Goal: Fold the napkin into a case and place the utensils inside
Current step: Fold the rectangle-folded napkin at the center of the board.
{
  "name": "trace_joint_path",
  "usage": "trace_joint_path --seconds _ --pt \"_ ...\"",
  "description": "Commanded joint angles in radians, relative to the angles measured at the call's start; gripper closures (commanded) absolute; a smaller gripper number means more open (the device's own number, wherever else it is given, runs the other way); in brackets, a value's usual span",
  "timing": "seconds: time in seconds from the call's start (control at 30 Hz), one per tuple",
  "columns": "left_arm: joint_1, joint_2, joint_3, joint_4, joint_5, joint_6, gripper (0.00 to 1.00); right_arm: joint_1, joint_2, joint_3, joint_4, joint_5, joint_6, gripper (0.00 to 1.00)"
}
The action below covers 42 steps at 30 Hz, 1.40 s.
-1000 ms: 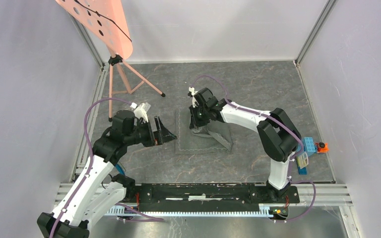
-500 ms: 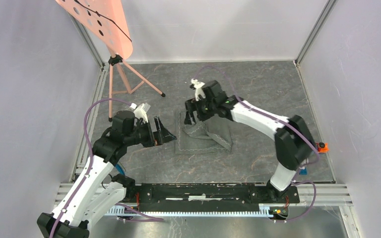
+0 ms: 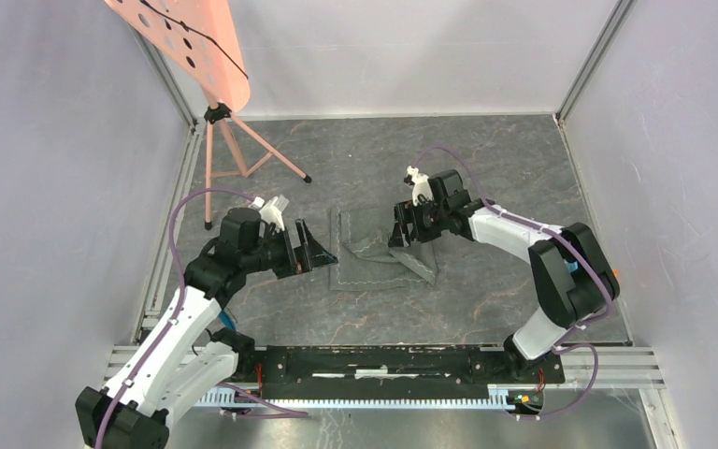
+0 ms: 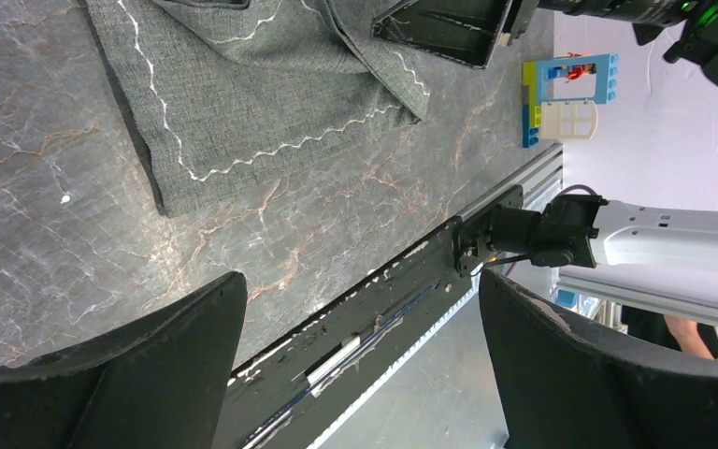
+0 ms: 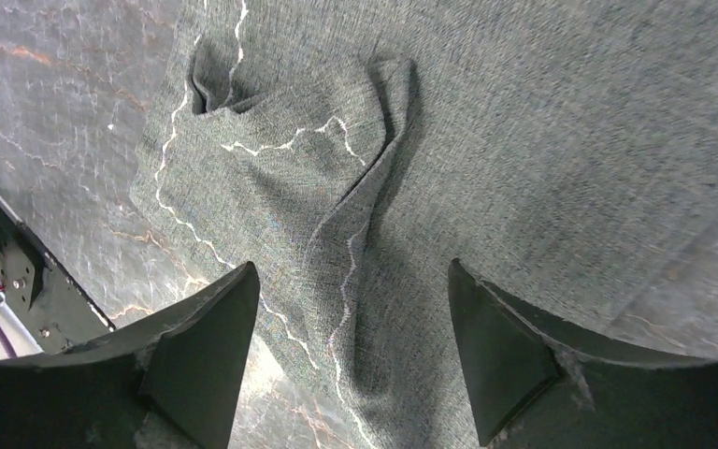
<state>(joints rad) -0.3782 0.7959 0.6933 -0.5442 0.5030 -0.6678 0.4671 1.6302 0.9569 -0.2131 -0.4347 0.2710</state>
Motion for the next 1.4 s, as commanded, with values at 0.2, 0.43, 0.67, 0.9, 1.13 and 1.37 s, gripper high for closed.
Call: trace_joint_path --seconds 0.2,0.43,0.67,0.9,1.13,1.37 --pt "0.000 0.000 -0.010 0.066 0.026 -0.072 0.00 0.015 0.081 -0.052 0.206 -0.149 0.029 0.35" --pt "0.000 -0.001 -0.014 0.066 0.015 -0.075 0.00 0.067 0.159 0.013 0.233 -0.173 0.036 0.38" --pt "0.000 -0.009 -0.012 0.050 -0.020 -0.071 0.00 0.131 0.081 -0.025 0.305 -0.193 0.080 0.44" --pt "0.001 0.020 -0.025 0.088 -0.018 -0.082 0.00 0.221 0.004 -0.171 0.432 -0.259 0.167 0.40" --pt "0.000 0.114 -0.016 0.117 -0.042 -0.072 0.00 0.251 -0.118 -0.191 0.346 -0.182 0.112 0.25" --pt "-0.009 0.338 0.046 0.179 -0.082 -0.038 0.04 0.220 -0.149 -0.192 0.216 0.023 0.105 0.39"
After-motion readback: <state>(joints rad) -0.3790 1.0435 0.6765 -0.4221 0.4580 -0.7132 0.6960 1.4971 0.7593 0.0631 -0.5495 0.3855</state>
